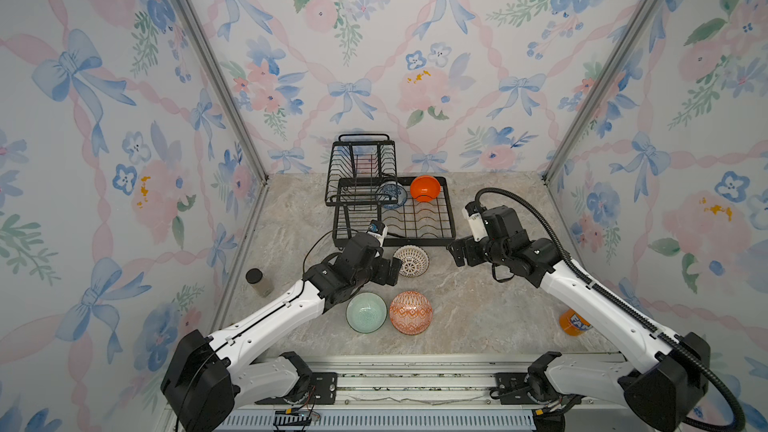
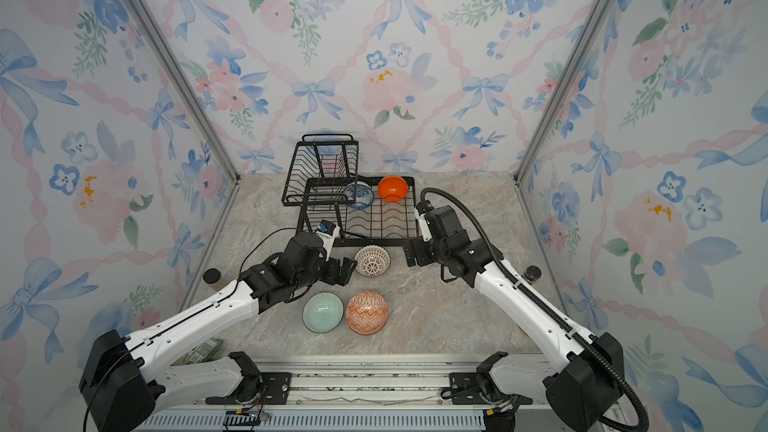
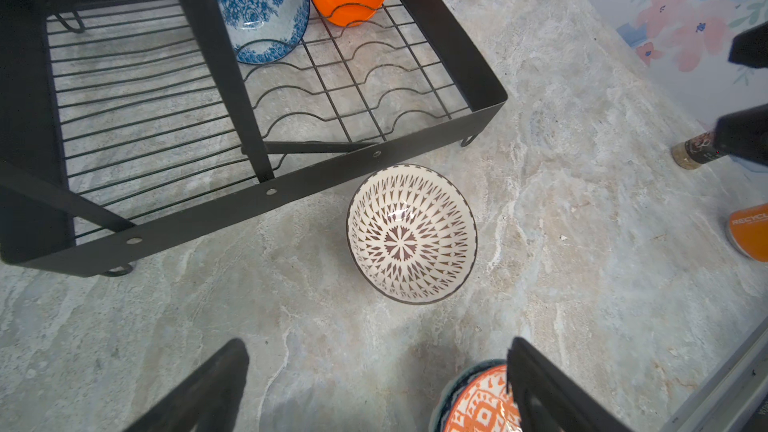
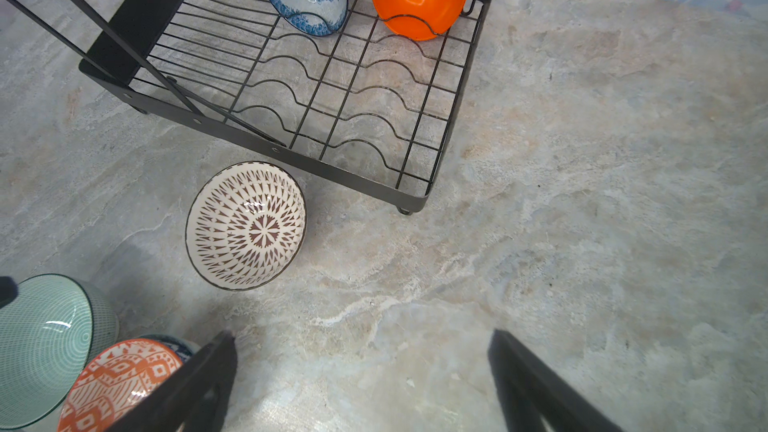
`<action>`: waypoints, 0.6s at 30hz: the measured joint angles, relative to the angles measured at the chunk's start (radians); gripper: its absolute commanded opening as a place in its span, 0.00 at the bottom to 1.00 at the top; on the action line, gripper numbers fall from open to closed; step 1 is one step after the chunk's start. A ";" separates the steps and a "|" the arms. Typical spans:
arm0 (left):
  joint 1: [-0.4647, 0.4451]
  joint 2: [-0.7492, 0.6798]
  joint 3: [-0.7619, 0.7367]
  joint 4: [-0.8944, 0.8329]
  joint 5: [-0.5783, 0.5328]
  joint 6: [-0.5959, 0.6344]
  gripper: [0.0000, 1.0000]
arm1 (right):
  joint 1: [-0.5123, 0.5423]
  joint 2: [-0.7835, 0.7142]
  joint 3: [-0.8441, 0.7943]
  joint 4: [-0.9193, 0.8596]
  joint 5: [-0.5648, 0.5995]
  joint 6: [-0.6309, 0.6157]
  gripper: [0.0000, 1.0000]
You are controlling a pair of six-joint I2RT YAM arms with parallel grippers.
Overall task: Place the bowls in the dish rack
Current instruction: 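Move the left gripper down over the orange-patterned bowl's rim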
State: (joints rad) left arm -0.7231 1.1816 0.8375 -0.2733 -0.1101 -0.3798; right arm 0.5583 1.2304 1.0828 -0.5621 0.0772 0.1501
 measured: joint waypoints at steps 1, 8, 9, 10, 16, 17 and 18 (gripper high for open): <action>-0.005 0.008 0.000 0.000 0.001 -0.002 0.93 | 0.000 0.000 0.000 0.000 -0.002 0.000 0.97; -0.068 0.020 -0.048 0.010 0.057 -0.003 0.81 | 0.000 0.000 0.000 0.000 -0.004 0.000 0.97; -0.076 0.020 -0.058 0.010 0.067 0.000 0.80 | 0.000 0.000 0.000 0.000 -0.005 0.000 0.97; -0.084 0.020 -0.068 0.010 0.076 0.000 0.79 | 0.000 0.000 0.000 0.000 -0.007 0.000 0.97; -0.119 0.043 -0.097 -0.006 0.101 0.000 0.74 | 0.000 0.000 0.000 0.000 -0.012 0.000 0.97; -0.122 0.050 -0.108 -0.013 0.101 0.000 0.73 | 0.000 0.000 0.000 0.000 -0.014 0.000 0.97; -0.124 0.056 -0.116 -0.021 0.104 0.000 0.71 | 0.000 0.002 0.000 0.001 -0.015 0.000 0.97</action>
State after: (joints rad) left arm -0.8474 1.2373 0.7216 -0.2939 -0.0059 -0.3798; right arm 0.5583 1.2320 1.0824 -0.5613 0.0624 0.1501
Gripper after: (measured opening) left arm 0.734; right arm 0.967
